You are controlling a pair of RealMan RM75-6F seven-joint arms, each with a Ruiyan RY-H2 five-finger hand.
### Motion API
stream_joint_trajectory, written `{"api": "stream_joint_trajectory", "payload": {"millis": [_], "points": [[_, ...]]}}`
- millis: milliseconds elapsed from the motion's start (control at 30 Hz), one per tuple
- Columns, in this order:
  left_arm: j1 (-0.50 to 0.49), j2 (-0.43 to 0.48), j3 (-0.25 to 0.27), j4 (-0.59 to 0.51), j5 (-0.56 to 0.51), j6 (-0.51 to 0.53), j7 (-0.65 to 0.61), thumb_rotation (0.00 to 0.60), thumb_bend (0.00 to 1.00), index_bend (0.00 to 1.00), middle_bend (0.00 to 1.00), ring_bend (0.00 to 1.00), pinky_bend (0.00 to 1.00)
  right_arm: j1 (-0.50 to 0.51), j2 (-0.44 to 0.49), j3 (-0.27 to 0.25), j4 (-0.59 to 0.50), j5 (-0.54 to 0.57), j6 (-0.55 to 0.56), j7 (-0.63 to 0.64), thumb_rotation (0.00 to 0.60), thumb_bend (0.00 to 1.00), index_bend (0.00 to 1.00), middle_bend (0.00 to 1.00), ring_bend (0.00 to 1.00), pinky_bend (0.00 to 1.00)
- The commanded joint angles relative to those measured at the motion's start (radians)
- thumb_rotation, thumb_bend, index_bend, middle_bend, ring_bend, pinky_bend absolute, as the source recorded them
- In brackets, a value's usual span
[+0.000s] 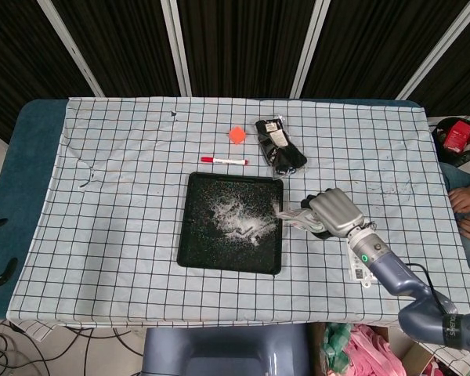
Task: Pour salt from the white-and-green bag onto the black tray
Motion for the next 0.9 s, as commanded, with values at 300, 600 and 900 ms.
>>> {"api": "stream_joint_trajectory", "payload": {"millis": [300,600,900], "points": [[0.0,0.0,-0.002,0.001,-0.002,-0.002,-0.006,0.6,0.32,0.2,0.11,0.03,0.09,0.183,0.049,-0.061,-0.074,0.246,-0.151,-0.266,0.6,0.37,0.56,0.48,0.53,0.45],[0.001,0.0,-0.005,0.004,-0.002,-0.001,-0.011,0.6,0.32,0.2,0.11,0.03,0.09,0.341,0.046,-0.155,-0.103,0.475,-0.141,-0.431,0.6,0.37,0.58,0.49,0.54,0.46],[0.003,0.002,-0.007,0.005,-0.002,0.004,-0.02,0.6,0.32,0.2,0.11,0.03,0.09,0.477,0.036,-0.258,-0.129,0.655,-0.103,-0.546,0.6,0.37,0.58,0.5,0.54,0.46]]}}
